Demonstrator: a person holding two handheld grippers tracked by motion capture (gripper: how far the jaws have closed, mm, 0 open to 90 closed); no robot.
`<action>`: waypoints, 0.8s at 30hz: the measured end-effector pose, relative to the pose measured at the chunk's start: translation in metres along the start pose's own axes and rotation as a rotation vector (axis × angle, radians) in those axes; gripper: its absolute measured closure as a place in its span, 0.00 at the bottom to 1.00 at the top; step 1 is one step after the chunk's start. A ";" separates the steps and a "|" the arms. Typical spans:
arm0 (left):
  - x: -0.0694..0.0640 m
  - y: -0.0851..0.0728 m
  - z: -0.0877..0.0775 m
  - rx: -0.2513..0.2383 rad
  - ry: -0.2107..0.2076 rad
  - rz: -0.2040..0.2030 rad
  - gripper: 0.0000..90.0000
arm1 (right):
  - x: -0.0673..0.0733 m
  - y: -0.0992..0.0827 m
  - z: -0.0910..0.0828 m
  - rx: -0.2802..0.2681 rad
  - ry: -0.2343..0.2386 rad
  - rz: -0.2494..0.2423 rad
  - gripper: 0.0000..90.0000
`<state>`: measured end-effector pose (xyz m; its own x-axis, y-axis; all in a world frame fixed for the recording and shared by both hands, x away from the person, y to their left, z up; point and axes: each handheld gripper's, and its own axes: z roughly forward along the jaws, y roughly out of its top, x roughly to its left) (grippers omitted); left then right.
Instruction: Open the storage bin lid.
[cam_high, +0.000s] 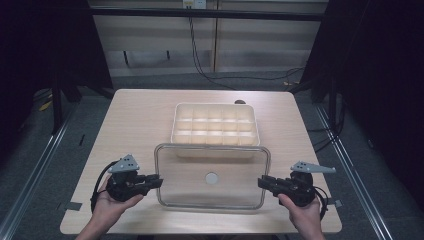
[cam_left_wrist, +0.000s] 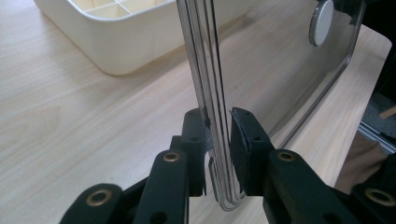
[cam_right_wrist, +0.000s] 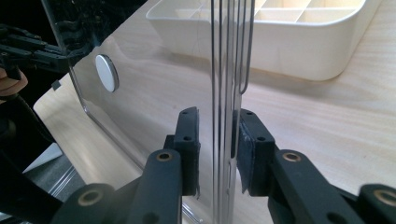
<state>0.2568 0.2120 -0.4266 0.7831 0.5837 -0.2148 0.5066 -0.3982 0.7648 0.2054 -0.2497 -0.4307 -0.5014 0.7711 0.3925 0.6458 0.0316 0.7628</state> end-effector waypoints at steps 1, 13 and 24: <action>-0.001 -0.002 0.000 0.006 -0.003 -0.003 0.85 | 0.001 -0.002 0.000 0.012 0.001 -0.002 0.80; -0.010 -0.016 0.001 0.033 -0.009 -0.010 0.84 | 0.000 -0.024 0.001 0.044 0.023 0.029 0.80; -0.006 -0.025 0.011 0.058 -0.020 -0.027 0.77 | -0.005 -0.029 0.009 0.060 0.032 0.031 0.79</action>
<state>0.2435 0.2107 -0.4509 0.7756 0.5808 -0.2473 0.5470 -0.4229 0.7225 0.1945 -0.2484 -0.4598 -0.4981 0.7513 0.4330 0.6945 0.0466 0.7180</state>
